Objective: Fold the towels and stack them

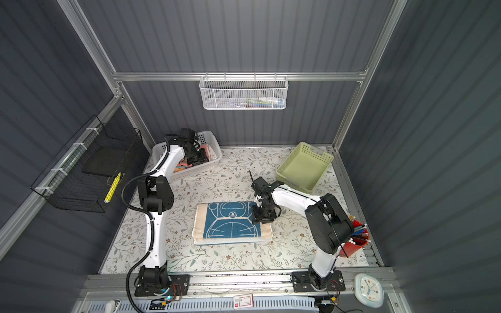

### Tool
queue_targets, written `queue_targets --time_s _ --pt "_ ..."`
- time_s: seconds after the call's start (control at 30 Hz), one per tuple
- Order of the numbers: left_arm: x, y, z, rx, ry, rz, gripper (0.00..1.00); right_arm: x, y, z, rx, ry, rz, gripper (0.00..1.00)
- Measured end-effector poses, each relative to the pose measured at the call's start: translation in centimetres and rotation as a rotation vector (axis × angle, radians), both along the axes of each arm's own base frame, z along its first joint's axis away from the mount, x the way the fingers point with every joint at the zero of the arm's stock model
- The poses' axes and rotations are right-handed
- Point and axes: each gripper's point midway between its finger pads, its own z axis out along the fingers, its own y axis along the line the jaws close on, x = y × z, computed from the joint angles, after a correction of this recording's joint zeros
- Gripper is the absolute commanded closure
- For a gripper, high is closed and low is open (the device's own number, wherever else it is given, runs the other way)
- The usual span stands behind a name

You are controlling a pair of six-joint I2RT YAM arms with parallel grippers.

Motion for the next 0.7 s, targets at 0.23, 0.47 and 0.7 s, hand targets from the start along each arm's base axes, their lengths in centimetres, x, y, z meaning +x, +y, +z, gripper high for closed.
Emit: queue_targets --time_s 0.23,0.47,0.7 --pt "-5.9 0.0 0.4 -0.048 0.085 -0.012 0.59 -2.6 -1.9 -2.0 -0.034 0.051 -0.002 0.53" --pt "-12.0 -1.5 3.5 -0.128 0.096 -0.034 0.54 -3.7 -2.7 -2.1 -0.021 0.039 -0.004 0.54" --pt "-16.3 -0.9 7.7 -0.09 0.004 -0.058 0.41 -3.9 -3.1 -1.9 -0.019 0.012 -0.006 0.52"
